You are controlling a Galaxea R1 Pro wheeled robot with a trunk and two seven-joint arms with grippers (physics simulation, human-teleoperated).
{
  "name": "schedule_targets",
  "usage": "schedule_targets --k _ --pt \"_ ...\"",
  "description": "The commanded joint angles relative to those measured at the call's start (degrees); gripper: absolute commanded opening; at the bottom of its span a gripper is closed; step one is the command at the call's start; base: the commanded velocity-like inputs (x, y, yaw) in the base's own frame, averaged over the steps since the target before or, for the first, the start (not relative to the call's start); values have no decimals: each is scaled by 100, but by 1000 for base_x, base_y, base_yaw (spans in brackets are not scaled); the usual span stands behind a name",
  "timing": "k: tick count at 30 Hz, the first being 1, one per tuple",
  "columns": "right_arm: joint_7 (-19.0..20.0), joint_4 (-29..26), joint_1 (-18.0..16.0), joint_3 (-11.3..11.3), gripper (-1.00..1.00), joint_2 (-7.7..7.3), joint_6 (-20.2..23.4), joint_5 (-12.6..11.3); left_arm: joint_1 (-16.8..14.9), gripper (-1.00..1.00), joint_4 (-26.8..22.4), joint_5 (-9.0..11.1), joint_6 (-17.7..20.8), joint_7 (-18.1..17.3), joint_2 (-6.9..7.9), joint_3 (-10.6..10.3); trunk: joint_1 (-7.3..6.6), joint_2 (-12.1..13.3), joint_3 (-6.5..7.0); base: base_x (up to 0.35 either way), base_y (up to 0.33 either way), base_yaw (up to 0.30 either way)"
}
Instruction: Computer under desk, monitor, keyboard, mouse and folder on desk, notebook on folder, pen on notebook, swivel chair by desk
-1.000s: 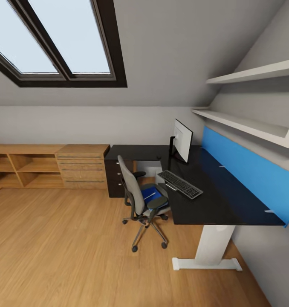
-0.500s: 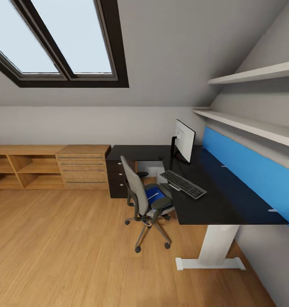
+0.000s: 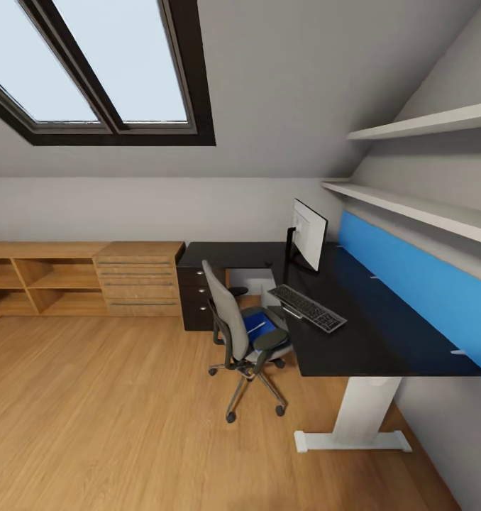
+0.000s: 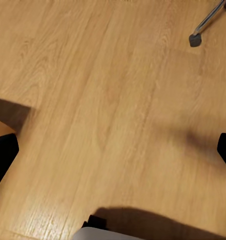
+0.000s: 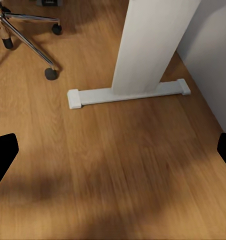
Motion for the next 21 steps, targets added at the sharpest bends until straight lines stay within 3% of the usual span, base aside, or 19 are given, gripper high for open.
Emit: schedule_targets --k 1,5,21 --pt "-28 3 -5 -37 100 3 -11 61 2 100 -10 -11 -4 25 -2 1 4 -10 -10 101 59 5" --pt "-28 3 -5 -38 100 4 -11 60 0 100 -10 -11 -4 27 -1 1 4 -10 -10 66 39 61" --pt "-28 3 -5 -47 100 3 -11 52 1 100 -10 -11 -4 28 5 1 4 -10 -22 9 5 183"
